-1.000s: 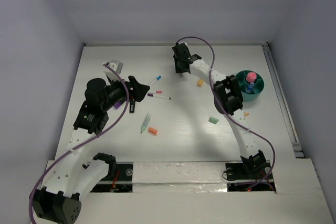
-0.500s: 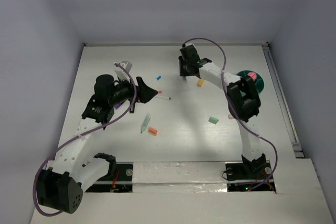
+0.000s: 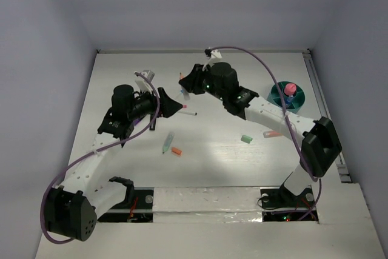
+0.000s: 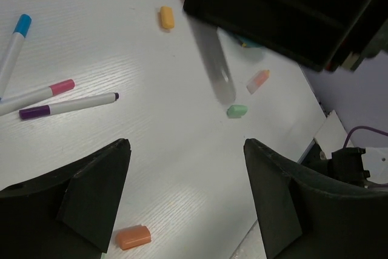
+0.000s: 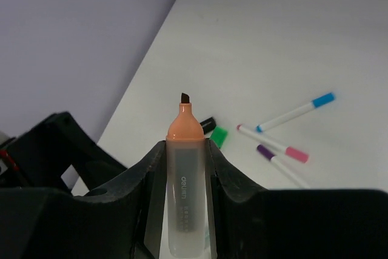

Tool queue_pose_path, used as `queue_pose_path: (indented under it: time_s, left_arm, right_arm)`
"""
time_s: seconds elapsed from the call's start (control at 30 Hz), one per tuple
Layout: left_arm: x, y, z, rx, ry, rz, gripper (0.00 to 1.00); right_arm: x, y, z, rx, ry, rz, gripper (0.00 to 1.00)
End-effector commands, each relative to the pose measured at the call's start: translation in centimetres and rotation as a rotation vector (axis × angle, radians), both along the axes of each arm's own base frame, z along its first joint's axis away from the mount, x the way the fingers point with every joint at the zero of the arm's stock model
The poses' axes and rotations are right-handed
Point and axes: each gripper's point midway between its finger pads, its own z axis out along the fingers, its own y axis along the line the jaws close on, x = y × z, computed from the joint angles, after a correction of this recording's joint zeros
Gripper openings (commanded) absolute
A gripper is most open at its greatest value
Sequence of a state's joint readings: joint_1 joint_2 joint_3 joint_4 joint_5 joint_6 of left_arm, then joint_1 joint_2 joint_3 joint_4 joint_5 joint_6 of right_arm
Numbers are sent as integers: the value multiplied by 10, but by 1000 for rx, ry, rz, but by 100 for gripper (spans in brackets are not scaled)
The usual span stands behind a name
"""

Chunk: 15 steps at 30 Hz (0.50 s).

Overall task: Sort the stationery into containers
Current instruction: Pick up the pen from the center of the board.

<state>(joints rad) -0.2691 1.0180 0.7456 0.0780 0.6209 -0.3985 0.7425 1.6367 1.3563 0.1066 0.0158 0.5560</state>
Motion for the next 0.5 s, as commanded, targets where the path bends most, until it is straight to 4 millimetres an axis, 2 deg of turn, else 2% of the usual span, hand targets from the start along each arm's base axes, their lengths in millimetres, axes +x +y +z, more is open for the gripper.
queue_pose_path:
  time_s: [0.0, 0.07, 0.23, 0.47]
  left_arm:
    - [0, -3, 20, -30, -81, -10, 72]
    - [-2, -3, 24, -42, -97, -8, 71]
    - [1, 1, 23, -32, -97, 23, 65]
    - [2, 0, 21, -31, -87, 18, 45]
  right_arm:
    - [-16, 23, 12, 98, -17, 15, 0]
    - [-27, 36, 11, 106, -15, 42, 0]
    - [-35, 44, 12, 150, -19, 51, 0]
    - [-43, 53, 15, 171, -21, 68, 0]
